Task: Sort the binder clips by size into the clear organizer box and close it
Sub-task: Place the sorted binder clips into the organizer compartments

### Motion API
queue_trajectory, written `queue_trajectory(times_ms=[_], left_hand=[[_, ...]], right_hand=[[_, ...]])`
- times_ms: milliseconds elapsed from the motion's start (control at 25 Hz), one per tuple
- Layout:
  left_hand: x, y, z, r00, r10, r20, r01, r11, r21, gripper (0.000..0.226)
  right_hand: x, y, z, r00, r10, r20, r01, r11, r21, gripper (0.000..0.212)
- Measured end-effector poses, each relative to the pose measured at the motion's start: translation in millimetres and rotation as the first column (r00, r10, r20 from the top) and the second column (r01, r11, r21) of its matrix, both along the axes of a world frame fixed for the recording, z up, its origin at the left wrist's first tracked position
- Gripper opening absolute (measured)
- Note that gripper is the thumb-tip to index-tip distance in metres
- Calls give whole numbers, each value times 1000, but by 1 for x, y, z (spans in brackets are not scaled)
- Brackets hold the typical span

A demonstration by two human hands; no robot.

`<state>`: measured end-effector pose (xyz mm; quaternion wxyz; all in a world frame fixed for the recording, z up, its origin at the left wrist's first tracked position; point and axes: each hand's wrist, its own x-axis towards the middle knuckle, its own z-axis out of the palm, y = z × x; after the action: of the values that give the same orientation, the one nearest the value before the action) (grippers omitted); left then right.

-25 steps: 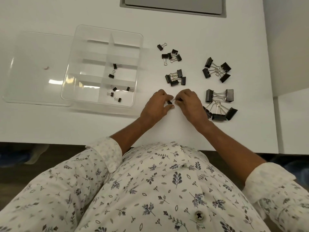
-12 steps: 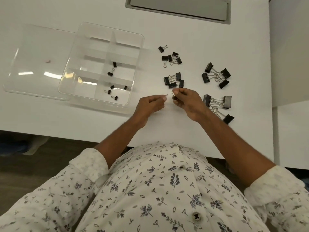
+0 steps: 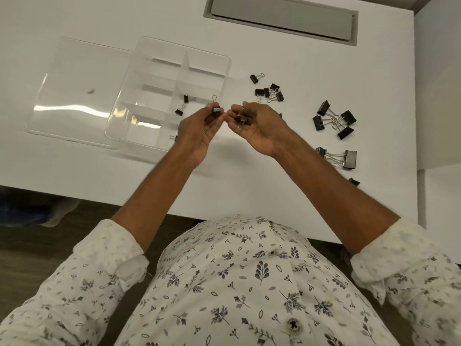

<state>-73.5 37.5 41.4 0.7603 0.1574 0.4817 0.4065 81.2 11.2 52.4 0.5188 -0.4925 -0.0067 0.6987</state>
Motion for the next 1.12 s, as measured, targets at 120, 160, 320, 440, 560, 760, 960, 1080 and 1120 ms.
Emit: queue_trajectory(times_ms=[120, 160, 320, 440, 560, 760, 960, 1080, 1120], left_hand=[[-22, 25, -1, 996, 51, -78, -51, 999, -4, 20], [-28, 32, -2, 994, 56, -97, -58, 998, -19, 28], [-46, 51, -5, 988, 20, -150, -33, 996, -83, 58], [-51, 52, -1, 988, 38, -147, -48, 997, -68, 54], [-42, 44, 5, 975, 15, -220, -11, 1000, 16, 38], [-7, 20, 3, 918, -161, -363, 235, 958, 167, 23], [35, -17, -23, 713, -403, -574, 626, 735, 262, 24], [56, -28, -49, 573, -376, -728, 745, 609, 272, 25], [61, -28, -57, 540, -339, -770, 765, 578, 282, 27]], right_hand=[[-27, 28, 9, 999, 34, 17, -34, 999, 2, 19], [-34, 36, 11, 999, 40, 22, -40, 999, 0, 20], [-51, 54, 12, 994, 39, 102, -39, 999, -5, 23], [-49, 51, 13, 986, 20, 165, -20, 1000, -2, 33], [-31, 36, 16, 974, -46, 220, 37, 998, 44, 31], [33, -4, 6, 898, -157, 411, 136, 987, 82, 28], [89, -43, -33, 624, -21, 781, 10, 1000, 19, 25], [109, -59, -68, 178, 154, 972, -293, 951, -97, 38], [112, -62, -79, 33, 170, 985, -397, 907, -144, 43]])
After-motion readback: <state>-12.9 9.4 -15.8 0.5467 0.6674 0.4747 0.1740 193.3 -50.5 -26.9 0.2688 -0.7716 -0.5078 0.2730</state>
